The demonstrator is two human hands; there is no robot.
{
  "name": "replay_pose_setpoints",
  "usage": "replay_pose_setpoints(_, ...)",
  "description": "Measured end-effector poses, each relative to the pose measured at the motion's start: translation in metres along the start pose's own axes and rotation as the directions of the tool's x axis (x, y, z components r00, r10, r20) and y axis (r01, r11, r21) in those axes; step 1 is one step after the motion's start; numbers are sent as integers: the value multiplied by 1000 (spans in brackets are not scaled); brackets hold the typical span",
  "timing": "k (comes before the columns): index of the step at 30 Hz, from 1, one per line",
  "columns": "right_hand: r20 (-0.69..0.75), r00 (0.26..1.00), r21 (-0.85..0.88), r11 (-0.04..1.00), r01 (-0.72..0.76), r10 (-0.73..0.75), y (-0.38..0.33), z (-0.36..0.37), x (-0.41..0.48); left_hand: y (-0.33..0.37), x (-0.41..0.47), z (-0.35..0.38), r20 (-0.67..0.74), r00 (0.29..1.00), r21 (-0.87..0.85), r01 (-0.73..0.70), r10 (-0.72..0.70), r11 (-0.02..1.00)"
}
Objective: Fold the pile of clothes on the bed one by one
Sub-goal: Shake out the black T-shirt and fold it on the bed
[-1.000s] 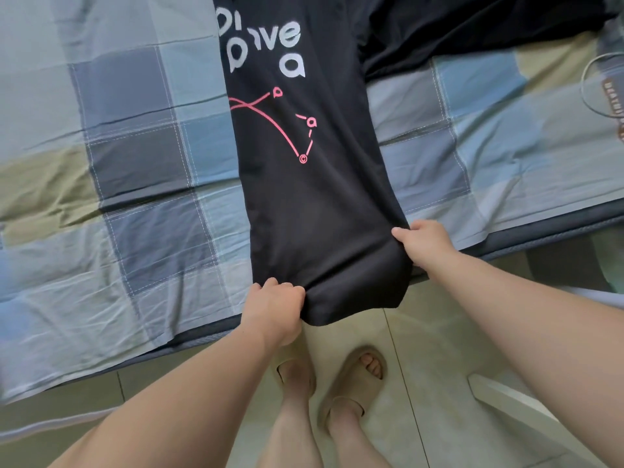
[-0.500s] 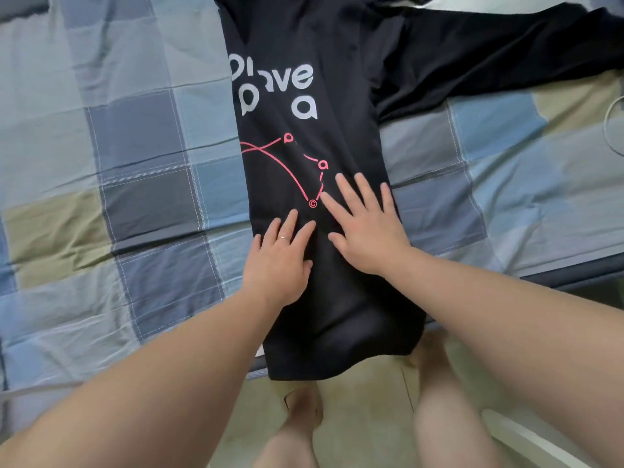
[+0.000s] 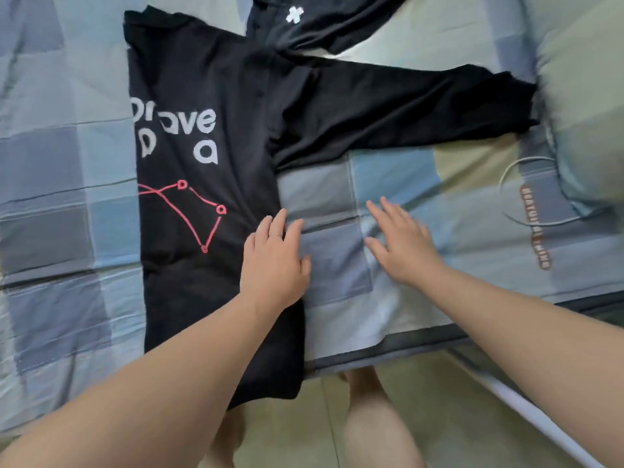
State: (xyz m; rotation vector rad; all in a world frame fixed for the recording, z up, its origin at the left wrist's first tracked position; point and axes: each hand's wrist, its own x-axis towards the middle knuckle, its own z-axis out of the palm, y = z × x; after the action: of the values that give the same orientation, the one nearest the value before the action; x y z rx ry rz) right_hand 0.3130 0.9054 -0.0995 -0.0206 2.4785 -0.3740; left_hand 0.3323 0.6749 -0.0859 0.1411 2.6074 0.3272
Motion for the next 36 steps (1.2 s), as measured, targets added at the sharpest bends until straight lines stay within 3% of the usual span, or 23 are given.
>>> replay_pose_setpoints(2, -61, 995, 204, 977, -68, 82, 29, -15, -1, 35, 15, 2, 28, 999, 17, -47, 47, 999)
replay_pose_setpoints(4, -85, 972, 445, 881, -158, 217, 62, -32, 3, 70, 34, 3, 47, 995, 34, -93, 91, 995)
replay_pose_setpoints(7, 3, 869, 733, 590, -339, 495, 120, -64, 17, 138, 73, 4, 71, 985, 64, -164, 159, 984)
replay_pose_setpoints(9, 64, 794, 822, 419, -386, 605, 152, -76, 34, 175, 98, 5, 79, 978, 71, -200, 194, 977)
replay_pose_setpoints(13, 173, 774, 922, 175, -344, 609, 199, -89, 69, 221, 149, 6, 41, 980, 67, -198, 196, 978)
replay_pose_setpoints(18, 232, 829, 973, -113, -203, 509, 211, -115, 112, 245, 199, 6, 30, 982, 66, -187, 186, 980)
replay_pose_setpoints(21, 280, 815, 947, -283, -150, 507, 210, -127, 133, 249, 217, 7, 149, 972, 26, -185, 179, 982)
replay_pose_setpoints(25, 316, 794, 909, -406, -97, 518, 213, -136, 146, 253, 229, 8, 291, 951, -103, -77, 104, 992)
replay_pose_setpoints(27, 295, 793, 914, -399, -72, 533, 210, -140, 145, 256, 233, 0, 320, 943, -171, -37, 91, 985)
replay_pose_setpoints(29, 196, 793, 951, -308, -10, 577, 202, -145, 141, 258, 234, -16, 286, 954, -374, 21, 94, 927)
replay_pose_setpoints(30, 105, 793, 977, -213, 32, 600, 195, -148, 139, 260, 234, -27, 244, 967, -549, 70, 79, 833)
replay_pose_setpoints(32, -131, 788, 991, 86, 99, 601, 181, -155, 132, 263, 231, -48, 197, 980, -848, 171, -2, 502)
replay_pose_setpoints(34, -305, 828, 931, 331, 155, 470, 156, -165, 122, 262, 227, -70, 276, 961, -936, 269, 0, 229)
replay_pose_setpoints(36, -353, 892, 868, 454, 200, 283, 126, -172, 111, 250, 227, -85, 336, 940, -942, 333, 64, 46)
